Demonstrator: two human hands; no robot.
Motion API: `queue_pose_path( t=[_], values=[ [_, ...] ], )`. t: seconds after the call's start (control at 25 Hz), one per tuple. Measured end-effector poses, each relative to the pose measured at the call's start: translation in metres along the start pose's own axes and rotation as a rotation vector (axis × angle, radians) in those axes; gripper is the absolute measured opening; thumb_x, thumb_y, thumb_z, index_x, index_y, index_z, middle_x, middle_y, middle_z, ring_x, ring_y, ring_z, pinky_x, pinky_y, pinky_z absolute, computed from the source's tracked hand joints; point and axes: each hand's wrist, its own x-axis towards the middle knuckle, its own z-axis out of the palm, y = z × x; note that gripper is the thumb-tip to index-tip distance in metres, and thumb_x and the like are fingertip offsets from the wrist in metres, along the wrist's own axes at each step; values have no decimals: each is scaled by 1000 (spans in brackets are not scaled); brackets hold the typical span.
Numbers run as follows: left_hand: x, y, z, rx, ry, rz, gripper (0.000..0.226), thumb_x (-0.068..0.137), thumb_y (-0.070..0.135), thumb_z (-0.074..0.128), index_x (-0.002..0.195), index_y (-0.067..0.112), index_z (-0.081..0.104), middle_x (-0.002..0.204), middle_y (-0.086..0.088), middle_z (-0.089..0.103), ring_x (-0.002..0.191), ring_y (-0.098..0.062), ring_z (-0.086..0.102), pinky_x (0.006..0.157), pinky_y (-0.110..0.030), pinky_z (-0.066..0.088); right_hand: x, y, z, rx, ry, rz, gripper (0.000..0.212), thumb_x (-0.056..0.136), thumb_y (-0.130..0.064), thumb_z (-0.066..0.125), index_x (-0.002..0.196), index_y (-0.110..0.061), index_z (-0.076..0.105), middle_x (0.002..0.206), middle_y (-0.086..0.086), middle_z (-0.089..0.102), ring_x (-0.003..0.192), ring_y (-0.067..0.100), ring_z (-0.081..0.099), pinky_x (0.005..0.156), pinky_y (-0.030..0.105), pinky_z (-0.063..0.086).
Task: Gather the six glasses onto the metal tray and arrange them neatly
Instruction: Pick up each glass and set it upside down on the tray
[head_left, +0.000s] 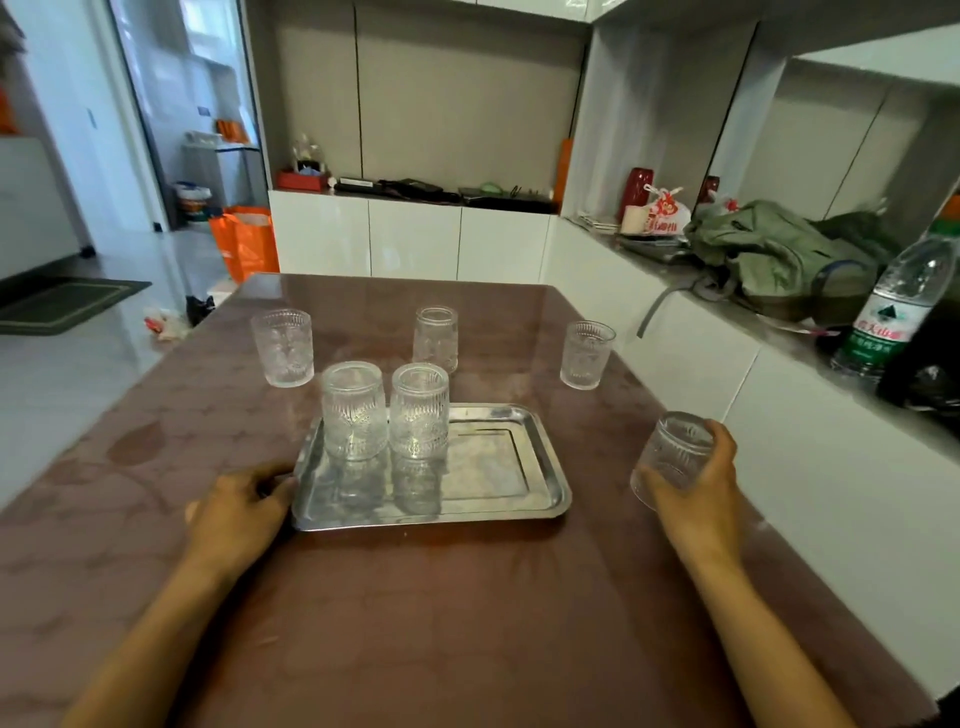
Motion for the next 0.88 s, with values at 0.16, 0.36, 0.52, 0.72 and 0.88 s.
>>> queue_pose_path(
  t=[0.16, 0.36, 0.52, 0.72, 0.88],
  values=[
    [5, -4, 1, 30, 22, -4, 27, 96, 32, 55, 115, 32, 73, 108, 3, 78, 115, -22, 67, 108, -48, 38, 2, 3, 2, 17, -4, -1, 88, 72, -22, 89, 137, -38, 31, 135, 14, 58, 115, 39, 60, 92, 53, 52],
    [6, -3, 3, 23, 34, 7, 25, 95, 32, 56, 113, 34, 73, 105, 7, 79, 113, -18, 67, 109, -48, 38, -2, -51, 30, 392, -171, -184, 84, 61, -30, 91, 123, -55, 40, 117, -24, 62, 98, -1, 64, 69, 18, 57],
    [6, -4, 0, 15, 40, 9, 24, 95, 30, 57, 112, 35, 74, 104, 5, 79, 113, -20, 68, 107, -48, 41, -10, -107, 95, 300, -336, -297, 79, 63, -28, 87, 123, -49, 40, 113, -20, 63, 93, 12, 66, 73, 37, 59],
    [5, -3, 2, -9, 59, 12, 23, 95, 32, 57, 110, 37, 74, 105, 9, 78, 112, -19, 68, 110, -48, 37, -12, -98, 148, 134, -403, -292, 78, 68, -31, 82, 128, -43, 35, 126, -4, 61, 98, 21, 63, 76, 41, 58],
    [9, -5, 3, 5, 54, -1, 24, 95, 33, 57, 113, 37, 73, 107, 6, 78, 112, -20, 67, 111, -46, 38, -10, -87, 158, 102, -394, -352, 83, 66, -36, 83, 131, -43, 32, 130, -4, 58, 94, 13, 58, 65, 25, 49]
  ],
)
